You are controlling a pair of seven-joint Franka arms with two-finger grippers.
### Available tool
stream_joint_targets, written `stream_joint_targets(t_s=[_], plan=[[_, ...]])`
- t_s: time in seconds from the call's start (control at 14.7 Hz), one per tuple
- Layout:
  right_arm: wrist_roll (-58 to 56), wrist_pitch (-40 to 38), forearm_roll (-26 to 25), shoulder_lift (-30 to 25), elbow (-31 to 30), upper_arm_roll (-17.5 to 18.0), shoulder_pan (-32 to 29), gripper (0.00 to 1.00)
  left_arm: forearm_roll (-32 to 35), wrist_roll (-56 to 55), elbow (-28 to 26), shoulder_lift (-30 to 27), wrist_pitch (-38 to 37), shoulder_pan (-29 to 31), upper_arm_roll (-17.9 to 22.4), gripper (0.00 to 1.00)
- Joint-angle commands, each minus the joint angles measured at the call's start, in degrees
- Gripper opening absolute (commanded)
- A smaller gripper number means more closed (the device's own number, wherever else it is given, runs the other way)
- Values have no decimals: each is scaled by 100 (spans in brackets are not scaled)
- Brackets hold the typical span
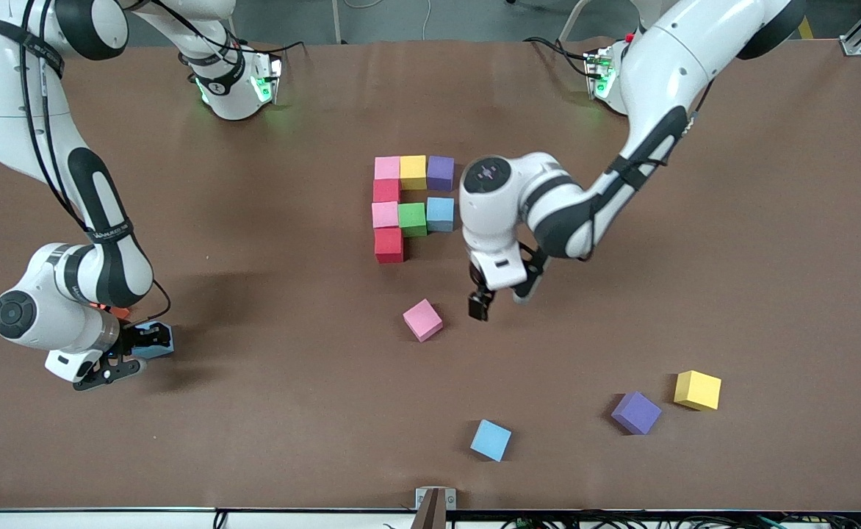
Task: Arrange 11 blocks into digit 3
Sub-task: 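Lift blue with the right gripper while the left gripper releases and withdraws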
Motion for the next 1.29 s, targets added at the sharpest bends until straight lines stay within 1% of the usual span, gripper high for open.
stream_joint_targets(t_s=[0.0,0.07,0.2,0.34,0.41,0.54,0.61,0.68,0.82,0.88,0.95,1.09,1.16,1.22], plan=[[524,-142,11,-174,40,20,210,43,71,663,125,49,244,625,-9,100],[928,-412,-24,-314,57,38,289,41,63,936,142,67,314,845,0,100],[1439,-966,45,-447,320,47,596,41,71,1498,212,119,411,1310,0,100],[2079,-1048,46,-456,374,55,1026,41,63,2122,379,268,534,1689,0,100],[2448,-1030,46,-456,374,73,1263,41,54,2308,510,408,535,1778,0,100],[3100,-995,37,-447,374,73,1764,39,36,2599,783,681,535,1883,61,100],[3407,-986,46,-439,374,99,1949,37,36,2774,836,743,535,1927,148,100],[3758,-977,46,-412,374,134,2143,37,-7,3106,863,787,535,1937,219,100],[4287,-969,90,-403,365,336,2311,33,-183,3835,1011,814,535,1937,421,100],[4385,-977,194,-395,356,467,2381,32,-262,4309,1073,814,535,1937,483,100],[4403,-960,422,-395,356,530,2443,32,-350,4636,1161,831,535,1928,561,100],[4403,-759,887,-368,365,530,2645,32,-491,4788,1363,963,683,1928,606,100],[4334,-557,951,-351,365,530,2741,33,-561,4762,1477,1059,849,1928,606,100],[4263,-442,916,-298,365,530,2820,36,-649,4753,1574,1138,1025,1928,615,100]])
